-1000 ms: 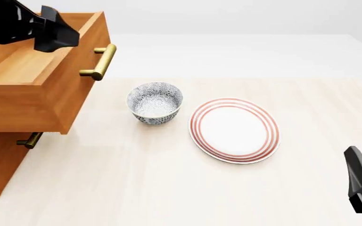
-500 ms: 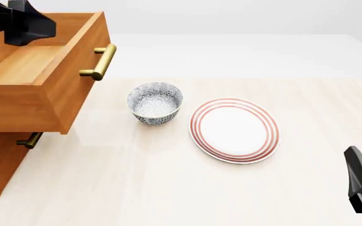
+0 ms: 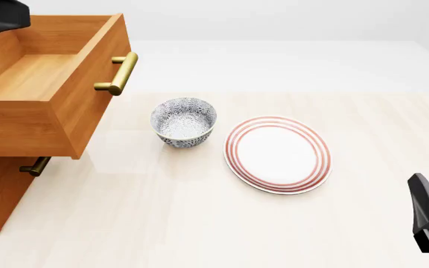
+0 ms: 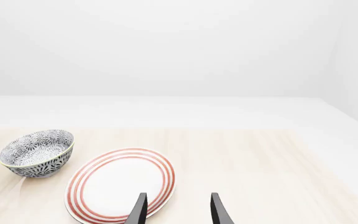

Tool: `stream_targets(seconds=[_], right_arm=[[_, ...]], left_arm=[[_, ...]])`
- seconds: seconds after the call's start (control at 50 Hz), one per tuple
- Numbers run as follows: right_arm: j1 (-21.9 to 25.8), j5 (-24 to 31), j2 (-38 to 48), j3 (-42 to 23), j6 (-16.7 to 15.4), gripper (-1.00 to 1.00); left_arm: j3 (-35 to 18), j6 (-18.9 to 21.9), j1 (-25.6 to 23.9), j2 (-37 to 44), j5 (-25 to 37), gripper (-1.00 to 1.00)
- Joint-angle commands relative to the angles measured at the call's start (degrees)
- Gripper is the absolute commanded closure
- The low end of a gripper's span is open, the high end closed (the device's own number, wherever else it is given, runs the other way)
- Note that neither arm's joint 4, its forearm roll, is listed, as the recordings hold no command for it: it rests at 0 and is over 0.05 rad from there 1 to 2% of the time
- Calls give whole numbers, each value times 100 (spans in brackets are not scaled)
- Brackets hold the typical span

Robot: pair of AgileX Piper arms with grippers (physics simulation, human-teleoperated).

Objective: Open the top drawer of the cabinet.

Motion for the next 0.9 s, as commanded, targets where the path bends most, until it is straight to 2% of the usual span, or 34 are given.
stream_targets(seconds=[0.02,0.18,0.9], right_arm=[[0,0,0,0,0,-100],[0,0,0,0,1,-100],[1,0,0,0,1,-100]], left_arm=[[-44,31,124,-218,16,-100],[-37,184,316,-327,61,-100],[-235,279,496,-653,208,-100]])
